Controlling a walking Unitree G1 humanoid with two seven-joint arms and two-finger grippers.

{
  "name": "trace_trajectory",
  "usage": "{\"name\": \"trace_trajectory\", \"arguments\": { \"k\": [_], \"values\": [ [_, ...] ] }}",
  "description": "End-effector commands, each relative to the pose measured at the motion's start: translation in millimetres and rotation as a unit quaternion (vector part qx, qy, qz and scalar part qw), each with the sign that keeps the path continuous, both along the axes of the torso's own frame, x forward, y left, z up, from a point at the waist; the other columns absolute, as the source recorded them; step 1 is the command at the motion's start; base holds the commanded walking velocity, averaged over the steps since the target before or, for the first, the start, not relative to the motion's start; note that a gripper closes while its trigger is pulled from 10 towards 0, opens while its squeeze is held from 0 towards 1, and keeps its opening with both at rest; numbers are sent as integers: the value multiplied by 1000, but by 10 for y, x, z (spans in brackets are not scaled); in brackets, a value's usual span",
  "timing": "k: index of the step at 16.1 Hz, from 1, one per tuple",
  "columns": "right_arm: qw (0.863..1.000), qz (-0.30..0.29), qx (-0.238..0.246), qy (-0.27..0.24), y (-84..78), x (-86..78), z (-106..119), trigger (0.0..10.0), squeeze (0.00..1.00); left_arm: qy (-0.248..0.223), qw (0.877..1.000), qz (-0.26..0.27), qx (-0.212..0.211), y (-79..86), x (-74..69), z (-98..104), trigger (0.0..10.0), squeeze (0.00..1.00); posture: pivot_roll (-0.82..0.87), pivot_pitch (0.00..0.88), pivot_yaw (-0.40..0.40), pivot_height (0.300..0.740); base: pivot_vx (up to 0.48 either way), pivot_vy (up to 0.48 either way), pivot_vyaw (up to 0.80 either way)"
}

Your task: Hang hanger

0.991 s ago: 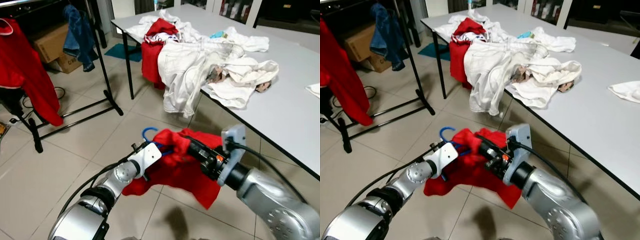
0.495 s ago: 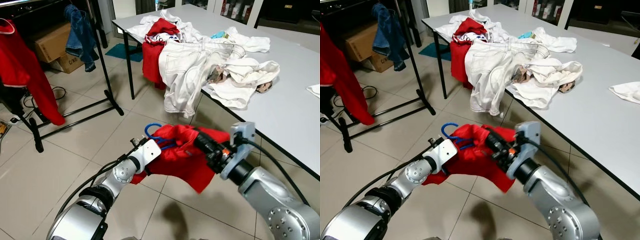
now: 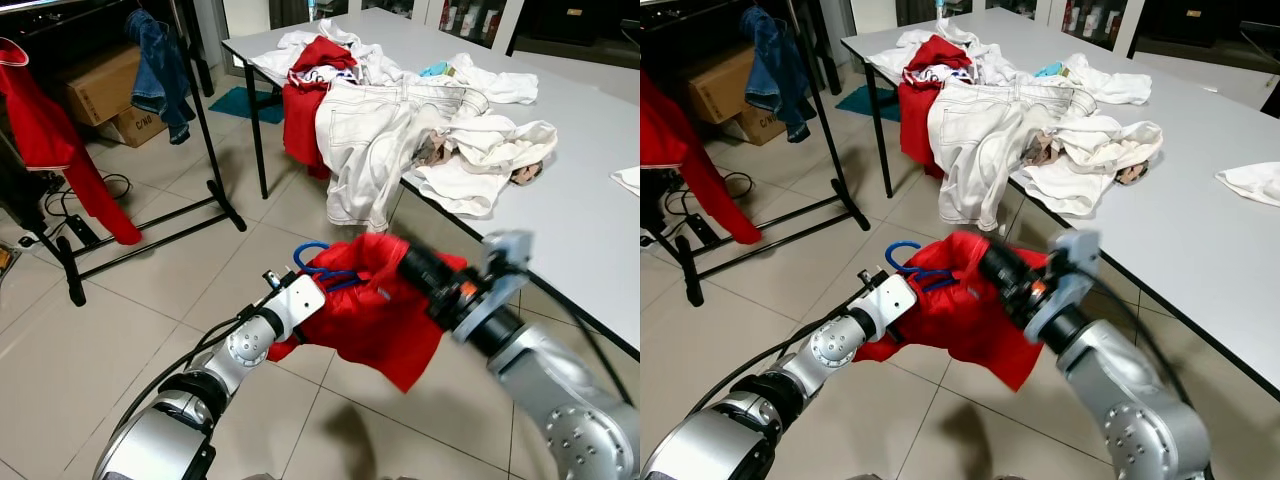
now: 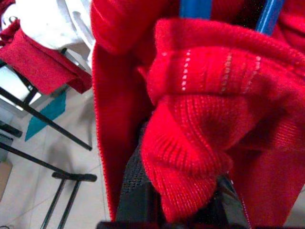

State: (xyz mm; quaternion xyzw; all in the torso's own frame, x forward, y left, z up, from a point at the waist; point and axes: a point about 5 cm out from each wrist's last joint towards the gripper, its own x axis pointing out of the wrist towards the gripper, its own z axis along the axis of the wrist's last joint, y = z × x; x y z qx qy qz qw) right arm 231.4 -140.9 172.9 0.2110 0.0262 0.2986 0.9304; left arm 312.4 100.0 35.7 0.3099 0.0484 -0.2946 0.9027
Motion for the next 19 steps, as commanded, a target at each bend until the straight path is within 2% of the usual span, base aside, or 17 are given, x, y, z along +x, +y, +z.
{"name": "trace_trajectory", "arguments": {
  "k": [1, 2, 5, 6, 7, 8, 9, 12, 13, 14, 15, 16, 18, 19],
  "values": [
    [1000, 0, 21, -20, -16, -6, 92, 10000, 1000, -21, 1000, -1, 1, 0, 41, 68, 10000, 0, -197, 0, 51, 740, 0, 0, 0],
    [999, 1, 24, -31, -54, -17, 127, 10000, 1000, -25, 1000, -2, 2, 0, 42, 71, 10000, 0, -198, 0, 52, 740, 0, 0, 0],
    [999, -8, -7, -35, -178, -25, 84, 10000, 1000, -33, 999, -8, 7, -6, 40, 80, 10000, 0, -200, 0, 53, 740, 0, 0, 0],
    [999, 3, -10, -31, -200, -59, 53, 10000, 0, -36, 999, -10, 9, -7, 39, 84, 10000, 0, -200, 0, 55, 740, 0, 0, 0],
    [999, 27, -17, -26, -189, -124, 20, 10000, 0, -39, 999, -11, 10, -4, 38, 85, 10000, 0, -201, 0, 56, 740, 0, 0, 0],
    [998, 48, -16, -27, -165, -178, 13, 10000, 737, -40, 999, -11, 10, -3, 37, 84, 10000, 0, -201, 0, 56, 740, 0, 0, 0],
    [997, 69, -17, -26, -134, -228, 3, 10000, 1000, -41, 999, -11, 11, -1, 37, 86, 10000, 0, -201, 0, 56, 740, 0, 0, 0],
    [993, 110, -50, -18, -64, -322, -78, 10000, 1000, -44, 999, -10, 12, 5, 39, 90, 10000, 0, -201, 0, 56, 740, 0, 0, 0],
    [989, 116, -91, -7, -53, -340, -187, 10000, 0, -46, 999, -10, 12, 9, 37, 90, 10000, 0, -201, 0, 55, 740, 0, 0, 0],
    [989, 110, -103, -4, -65, -328, -221, 10000, 0, -47, 999, -10, 12, 9, 36, 89, 10000, 0, -201, 0, 55, 740, 0, 0, 0],
    [984, 95, -153, 0, -113, -296, -320, 10000, 0, -47, 999, -11, 12, 4, 31, 85, 10000, 0, -200, 0, 53, 740, 0, 0, 0],
    [971, 74, -228, 1, -171, -252, -445, 10000, 0, -46, 999, -13, 11, 0, 25, 81, 10000, 0, -200, 0, 53, 740, 0, 0, 0],
    [969, 38, -243, -5, -219, -184, -464, 10000, 0, -45, 999, -15, 10, -3, 17, 74, 10000, 0, -197, 0, 52, 740, 0, 0, 0],
    [977, 6, -212, -16, -243, -113, -381, 10000, 1000, -44, 999, -16, 10, -4, 7, 65, 10000, 0, -194, 0, 51, 740, 0, 0, 0]
  ]
}}
